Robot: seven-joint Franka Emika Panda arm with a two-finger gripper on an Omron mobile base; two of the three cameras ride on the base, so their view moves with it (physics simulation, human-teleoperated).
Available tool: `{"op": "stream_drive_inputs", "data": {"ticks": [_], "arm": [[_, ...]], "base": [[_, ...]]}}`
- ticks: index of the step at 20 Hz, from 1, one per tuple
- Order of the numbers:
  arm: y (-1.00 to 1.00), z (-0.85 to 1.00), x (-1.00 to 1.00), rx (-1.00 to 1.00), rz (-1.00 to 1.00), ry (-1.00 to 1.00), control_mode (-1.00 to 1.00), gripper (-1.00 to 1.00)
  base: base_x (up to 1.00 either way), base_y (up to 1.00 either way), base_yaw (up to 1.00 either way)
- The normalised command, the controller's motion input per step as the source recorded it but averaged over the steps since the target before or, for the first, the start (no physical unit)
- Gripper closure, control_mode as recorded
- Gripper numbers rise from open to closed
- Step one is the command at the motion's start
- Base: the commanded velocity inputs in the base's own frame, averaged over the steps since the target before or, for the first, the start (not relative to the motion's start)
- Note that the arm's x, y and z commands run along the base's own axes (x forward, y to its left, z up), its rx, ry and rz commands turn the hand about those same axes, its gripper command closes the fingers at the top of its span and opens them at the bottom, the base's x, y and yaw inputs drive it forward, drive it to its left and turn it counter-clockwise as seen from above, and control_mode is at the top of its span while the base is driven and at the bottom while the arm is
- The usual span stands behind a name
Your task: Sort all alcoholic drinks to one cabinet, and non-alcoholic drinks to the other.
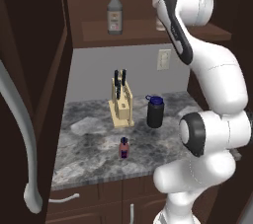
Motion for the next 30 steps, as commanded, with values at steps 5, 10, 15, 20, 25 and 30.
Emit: {"op": "stream_drive_inputs", "data": {"ticks": [5, 10, 15, 20, 25, 30], "arm": [[0.00, -0.20, -1.00, 0.00, 0.01, -0.09, -1.00, -1.00], [0.00, -0.15, -1.00, 0.00, 0.01, 0.02, -1.00, -1.00], [0.00, -0.32, -1.00, 0.00, 0.03, 0.09, -1.00, -1.00], [0.00, -0.50, -0.66, 0.00, 0.06, 0.15, -1.00, -1.00], [0.00, -0.64, -0.06, 0.00, 0.11, 0.09, -1.00, -1.00], [0.00, -0.56, 0.06, 0.00, 0.11, 0.05, -1.00, -1.00]], "base": [[0.00, 0.00, 0.00], [0.00, 0.00, 0.00], [0.00, 0.00, 0.00], [0.00, 0.00, 0.00], [0.00, 0.00, 0.00], [0.00, 0.00, 0.00]]}}
